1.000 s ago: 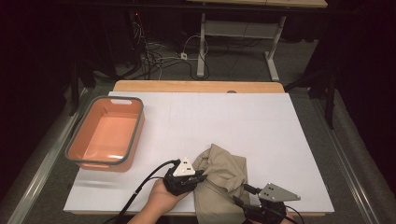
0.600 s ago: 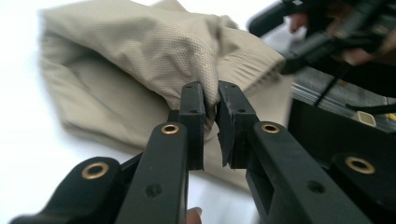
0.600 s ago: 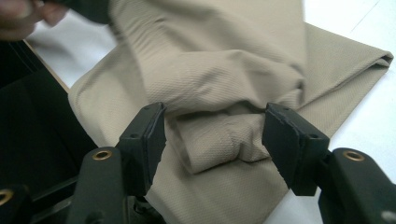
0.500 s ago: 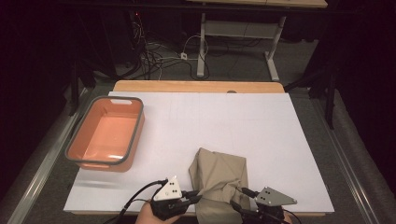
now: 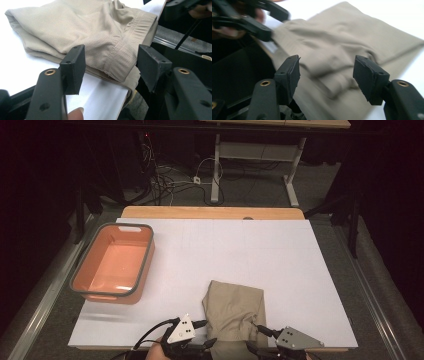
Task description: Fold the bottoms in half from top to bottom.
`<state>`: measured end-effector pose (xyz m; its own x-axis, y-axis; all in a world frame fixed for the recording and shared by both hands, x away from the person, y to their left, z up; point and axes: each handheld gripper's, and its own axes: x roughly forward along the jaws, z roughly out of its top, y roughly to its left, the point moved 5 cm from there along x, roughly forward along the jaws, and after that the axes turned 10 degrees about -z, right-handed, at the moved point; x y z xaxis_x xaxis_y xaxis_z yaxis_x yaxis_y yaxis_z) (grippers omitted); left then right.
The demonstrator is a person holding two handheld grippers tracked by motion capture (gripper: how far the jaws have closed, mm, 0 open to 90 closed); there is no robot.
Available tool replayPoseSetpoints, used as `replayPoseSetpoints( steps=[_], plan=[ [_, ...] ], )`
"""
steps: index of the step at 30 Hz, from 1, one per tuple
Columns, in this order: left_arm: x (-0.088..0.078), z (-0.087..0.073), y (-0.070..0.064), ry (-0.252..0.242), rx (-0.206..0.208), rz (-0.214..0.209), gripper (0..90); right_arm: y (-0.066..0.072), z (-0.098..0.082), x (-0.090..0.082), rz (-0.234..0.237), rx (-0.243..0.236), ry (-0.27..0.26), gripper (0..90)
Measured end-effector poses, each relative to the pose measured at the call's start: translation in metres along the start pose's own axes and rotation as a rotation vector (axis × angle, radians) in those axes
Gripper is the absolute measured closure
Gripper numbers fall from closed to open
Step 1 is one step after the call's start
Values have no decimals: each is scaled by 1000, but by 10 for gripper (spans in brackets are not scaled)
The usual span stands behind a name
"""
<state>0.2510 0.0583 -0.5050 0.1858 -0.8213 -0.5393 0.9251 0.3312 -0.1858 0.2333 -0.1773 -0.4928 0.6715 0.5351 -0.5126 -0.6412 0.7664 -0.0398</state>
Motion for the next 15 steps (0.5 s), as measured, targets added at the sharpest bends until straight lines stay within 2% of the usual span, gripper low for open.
replayPoseSetpoints(
  steps=[3, 6, 7, 8, 10, 13, 15],
  plan=[
    [5, -2, 0, 20, 3, -4, 398, 2, 1, 13, -17, -21, 21, 382],
    [8, -2, 0, 29, 3, -9, 398, -2, -1, 23, -12, -7, 44, 399],
    [10, -1, 0, 32, 4, -5, 398, -4, -6, 30, -3, -17, 59, 557],
    [11, -1, 1, 29, 2, -6, 398, -4, -7, 30, 1, -21, 59, 600],
    [11, 1, 1, 23, 0, -12, 399, -5, -8, 25, 2, -23, 46, 660],
    [10, 2, 0, 15, 0, -21, 398, -8, -7, 6, -12, -23, 10, 665],
    [11, 2, 0, 22, 6, -24, 398, -10, -9, -3, -14, -21, 8, 635]
  ],
)
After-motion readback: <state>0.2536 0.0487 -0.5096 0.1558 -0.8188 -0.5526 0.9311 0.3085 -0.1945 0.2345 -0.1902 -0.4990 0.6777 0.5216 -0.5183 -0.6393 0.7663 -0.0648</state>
